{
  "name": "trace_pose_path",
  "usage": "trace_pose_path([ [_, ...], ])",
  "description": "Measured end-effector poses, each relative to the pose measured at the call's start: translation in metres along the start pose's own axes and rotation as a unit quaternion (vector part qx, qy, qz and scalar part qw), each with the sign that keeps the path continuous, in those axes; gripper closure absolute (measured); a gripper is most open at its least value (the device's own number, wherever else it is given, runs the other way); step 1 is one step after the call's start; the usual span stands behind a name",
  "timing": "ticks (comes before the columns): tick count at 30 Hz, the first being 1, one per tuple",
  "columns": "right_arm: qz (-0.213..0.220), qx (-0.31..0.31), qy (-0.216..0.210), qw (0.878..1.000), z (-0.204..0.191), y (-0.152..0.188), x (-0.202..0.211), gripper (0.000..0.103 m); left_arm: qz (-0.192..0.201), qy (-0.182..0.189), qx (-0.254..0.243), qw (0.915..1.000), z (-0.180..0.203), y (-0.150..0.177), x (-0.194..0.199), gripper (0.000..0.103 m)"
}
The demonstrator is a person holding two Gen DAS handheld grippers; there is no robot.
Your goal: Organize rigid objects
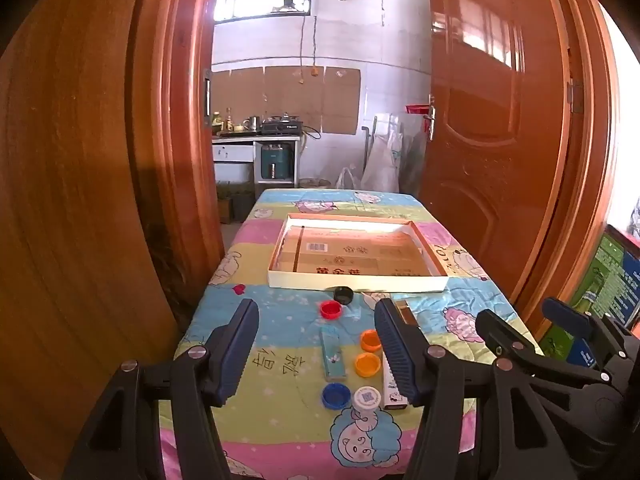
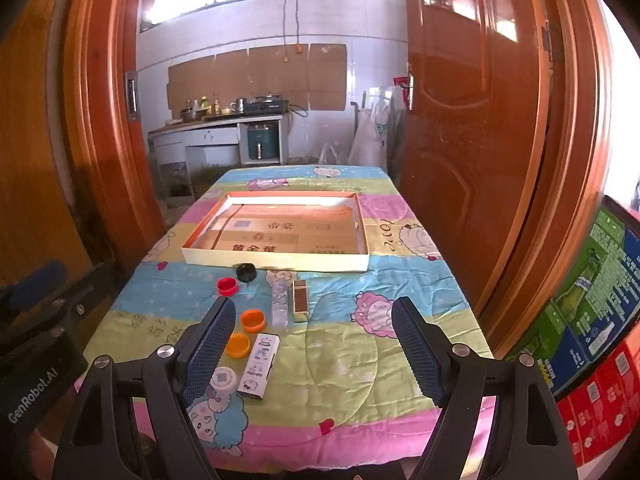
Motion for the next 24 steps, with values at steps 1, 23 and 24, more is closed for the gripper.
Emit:
trace_pose_path([
  [1, -0.001, 0.000, 0.000, 1.000, -0.001, 0.000, 0.000, 0.021, 0.001, -0.003, -0.001, 1.0000, 0.000, 0.000, 0.001, 0.042],
  [23, 0.014, 0.006, 0.002, 1.000, -0.006, -0.004, 0.011, 0.021, -0.006, -0.002, 0.004, 1.0000, -0.003, 0.000, 0.003, 0.042],
  [24, 0.014, 0.006, 0.003, 1.000, -0.005, -0.004, 0.010, 0.021, -0.006, -0.002, 0.004, 1.0000, -0.003, 0.000, 0.003, 0.042],
])
Point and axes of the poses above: each gripper's, at about its wrist camera, not at the fingertips, and x roughly against the way its jaws point, z to its right, y to its underside, the point moved 5 cm from there along -x, roughly the way its jaws point
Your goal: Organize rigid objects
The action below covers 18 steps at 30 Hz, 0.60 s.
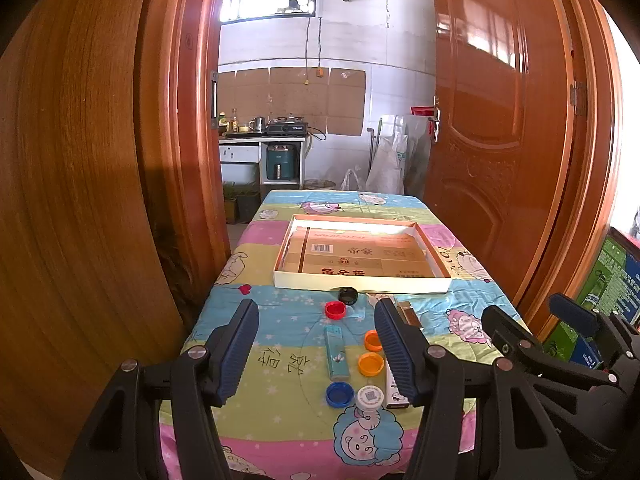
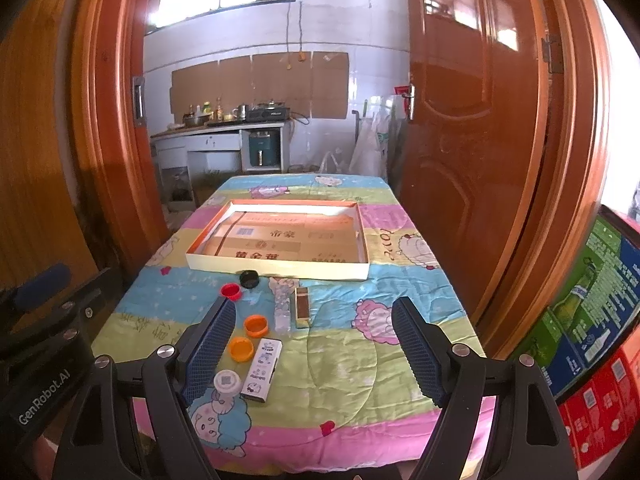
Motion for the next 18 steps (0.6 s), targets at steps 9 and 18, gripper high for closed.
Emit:
trace_pose_path([
  [9, -0.001, -0.001, -0.001, 1.000, -0.0013, 0.0007, -0.0014, 0.021, 0.000, 0.000, 0.003, 1.0000, -0.0006, 0.0002, 0.0014, 0.042],
  [18, -0.001, 0.000, 0.000, 1.000, -0.0029, 0.0016, -0.0011, 0.021, 0.001, -0.001, 0.001, 1.0000, -0.0001, 0.0009, 0.0015, 0.042],
])
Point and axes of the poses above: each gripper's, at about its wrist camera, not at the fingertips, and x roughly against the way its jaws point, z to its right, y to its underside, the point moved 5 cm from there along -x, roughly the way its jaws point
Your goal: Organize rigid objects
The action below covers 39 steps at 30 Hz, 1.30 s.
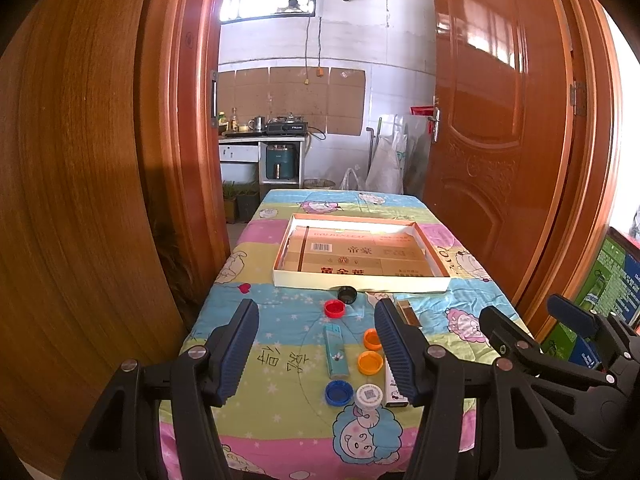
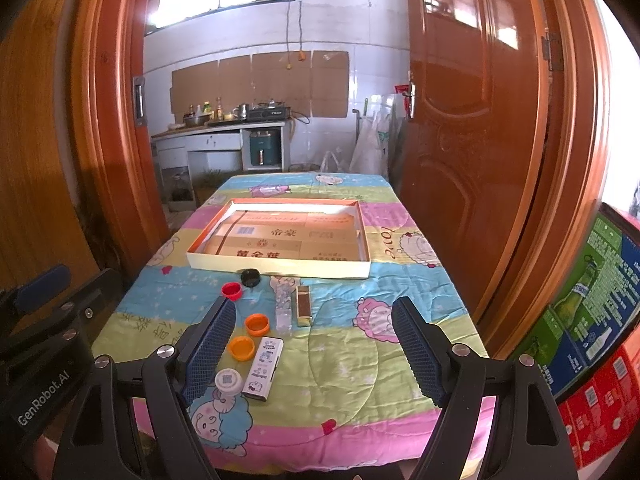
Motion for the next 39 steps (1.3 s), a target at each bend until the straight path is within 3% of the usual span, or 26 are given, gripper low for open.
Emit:
trace_pose_path([
  [39, -0.002, 0.000, -0.001, 1.000, -0.0002, 0.0015, 0.0004, 0.021, -0.005, 0.002, -0.001, 1.0000, 0.0018, 0.0033, 0.0015, 0.042],
])
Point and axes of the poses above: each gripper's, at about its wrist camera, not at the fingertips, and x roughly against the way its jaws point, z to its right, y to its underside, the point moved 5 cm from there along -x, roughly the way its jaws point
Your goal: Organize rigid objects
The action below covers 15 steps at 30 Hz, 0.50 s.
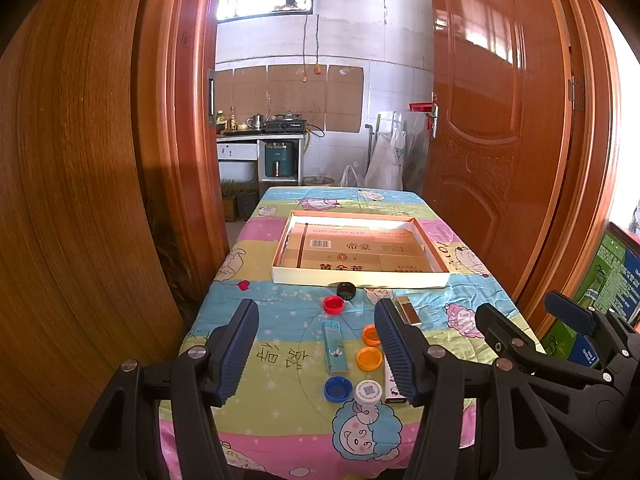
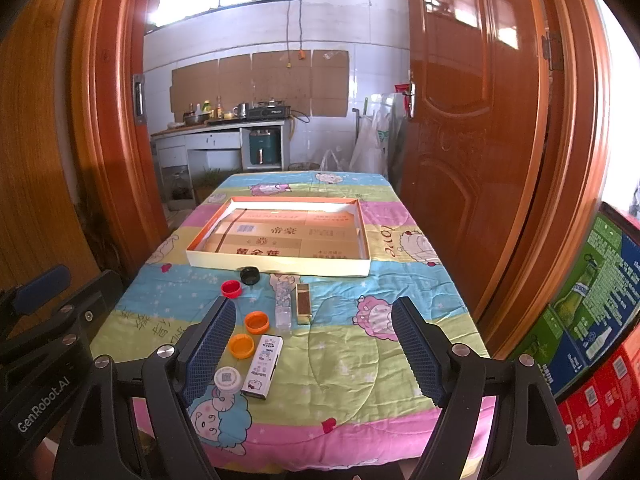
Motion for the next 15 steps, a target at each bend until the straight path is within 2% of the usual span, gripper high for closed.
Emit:
trace_pose_path([
  [15, -0.001, -0.002, 0.000, 1.000, 0.0001, 0.0001, -0.0001, 0.021, -0.007, 0.002, -0.004, 1.0000, -0.0013, -0.0008, -0.0032, 0.042],
])
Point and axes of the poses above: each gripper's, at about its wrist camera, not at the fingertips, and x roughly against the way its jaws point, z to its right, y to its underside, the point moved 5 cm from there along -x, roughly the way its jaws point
